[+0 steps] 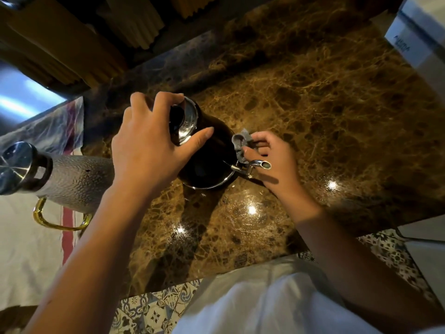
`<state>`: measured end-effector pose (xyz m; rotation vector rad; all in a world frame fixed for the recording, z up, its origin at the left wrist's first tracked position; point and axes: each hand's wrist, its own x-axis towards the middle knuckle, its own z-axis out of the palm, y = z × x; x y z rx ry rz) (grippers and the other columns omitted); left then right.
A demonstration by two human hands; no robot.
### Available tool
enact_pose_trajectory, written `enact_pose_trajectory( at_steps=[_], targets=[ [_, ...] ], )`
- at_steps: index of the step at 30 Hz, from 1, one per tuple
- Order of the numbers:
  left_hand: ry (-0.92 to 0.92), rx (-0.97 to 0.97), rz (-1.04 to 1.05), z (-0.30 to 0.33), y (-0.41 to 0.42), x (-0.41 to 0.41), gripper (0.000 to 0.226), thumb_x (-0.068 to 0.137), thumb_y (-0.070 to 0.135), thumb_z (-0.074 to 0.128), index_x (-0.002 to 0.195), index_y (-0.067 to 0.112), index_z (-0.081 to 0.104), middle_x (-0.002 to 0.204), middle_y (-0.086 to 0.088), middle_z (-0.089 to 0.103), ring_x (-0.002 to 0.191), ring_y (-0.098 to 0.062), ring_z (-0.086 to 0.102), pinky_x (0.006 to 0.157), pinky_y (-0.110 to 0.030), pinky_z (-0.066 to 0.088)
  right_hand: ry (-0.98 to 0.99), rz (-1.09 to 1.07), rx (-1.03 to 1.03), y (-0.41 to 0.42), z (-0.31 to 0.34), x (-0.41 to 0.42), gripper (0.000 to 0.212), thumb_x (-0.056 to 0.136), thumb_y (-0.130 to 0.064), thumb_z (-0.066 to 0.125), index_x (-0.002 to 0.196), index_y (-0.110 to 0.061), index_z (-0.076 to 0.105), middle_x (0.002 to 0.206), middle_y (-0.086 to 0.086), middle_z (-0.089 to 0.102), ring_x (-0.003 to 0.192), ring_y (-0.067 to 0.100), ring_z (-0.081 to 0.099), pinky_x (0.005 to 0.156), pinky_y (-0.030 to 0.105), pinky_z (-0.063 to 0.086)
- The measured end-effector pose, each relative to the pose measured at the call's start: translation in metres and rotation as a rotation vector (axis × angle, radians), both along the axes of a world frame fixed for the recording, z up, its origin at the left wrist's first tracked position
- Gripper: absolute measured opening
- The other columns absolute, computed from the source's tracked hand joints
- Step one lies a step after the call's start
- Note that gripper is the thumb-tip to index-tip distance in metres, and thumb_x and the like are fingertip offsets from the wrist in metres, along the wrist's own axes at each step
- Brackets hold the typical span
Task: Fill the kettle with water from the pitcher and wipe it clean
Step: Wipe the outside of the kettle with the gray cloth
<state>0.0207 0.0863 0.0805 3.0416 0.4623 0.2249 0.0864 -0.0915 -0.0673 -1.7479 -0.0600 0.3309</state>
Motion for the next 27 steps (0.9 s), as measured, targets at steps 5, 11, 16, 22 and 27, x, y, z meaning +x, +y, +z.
enact_pose_trajectory(
  at_steps=[5, 11, 16, 22, 27],
  targets=[
    [-0.026, 0.02, 0.021, -0.002, 0.0, 0.002, 0.08, 0.083, 0.083, 0.051, 0.141, 0.028, 0.045, 0.133, -0.011, 0.046, 0.119, -0.032, 0.053, 0.074, -0.039, 0.041, -0.151, 0.037, -0.152, -0.004, -0.004, -0.016, 0.009, 0.087, -0.027, 0.077, 0.091, -0.022, 0.071, 0.077, -0.004, 0.074, 0.071, 0.02, 0.072, 0.064, 0.05, 0.059],
    [-0.045, 0.032, 0.037, -0.003, 0.001, 0.003, 0.082, 0.083, 0.084, 0.049, 0.14, 0.025, 0.045, 0.132, -0.013, 0.047, 0.117, -0.033, 0.054, 0.073, -0.039, 0.041, 0.026, 0.074, -0.181, -0.001, -0.008, -0.033, 0.01, 0.092, -0.033, 0.072, 0.087, -0.026, 0.068, 0.061, -0.002, 0.07, 0.055, 0.017, 0.071, 0.06, 0.049, 0.063],
    [-0.036, 0.067, 0.06, -0.003, -0.002, 0.004, 0.086, 0.082, 0.085, 0.047, 0.141, 0.023, 0.045, 0.134, -0.014, 0.046, 0.118, -0.035, 0.054, 0.072, -0.039, 0.042, 0.059, 0.121, -0.08, 0.002, -0.007, -0.049, 0.007, 0.099, -0.022, 0.067, 0.099, -0.028, 0.069, 0.069, 0.003, 0.072, 0.055, 0.018, 0.072, 0.057, 0.049, 0.063],
    [-0.03, 0.101, 0.067, -0.003, -0.004, 0.005, 0.087, 0.082, 0.084, 0.049, 0.142, 0.021, 0.045, 0.134, -0.016, 0.046, 0.118, -0.037, 0.055, 0.07, -0.04, 0.042, 0.055, 0.195, -0.081, 0.009, -0.008, -0.069, 0.008, 0.095, -0.035, 0.072, 0.092, -0.027, 0.072, 0.07, -0.006, 0.073, 0.059, 0.011, 0.071, 0.059, 0.047, 0.063],
    [-0.028, 0.123, 0.055, -0.001, -0.003, 0.005, 0.089, 0.08, 0.085, 0.05, 0.14, 0.019, 0.045, 0.131, -0.015, 0.048, 0.113, -0.036, 0.057, 0.067, -0.039, 0.042, -0.124, 0.251, -0.24, 0.011, 0.002, -0.081, 0.028, 0.09, -0.047, 0.072, 0.076, -0.03, 0.054, 0.06, -0.015, 0.059, 0.053, 0.007, 0.055, 0.05, 0.03, 0.046]
  ],
)
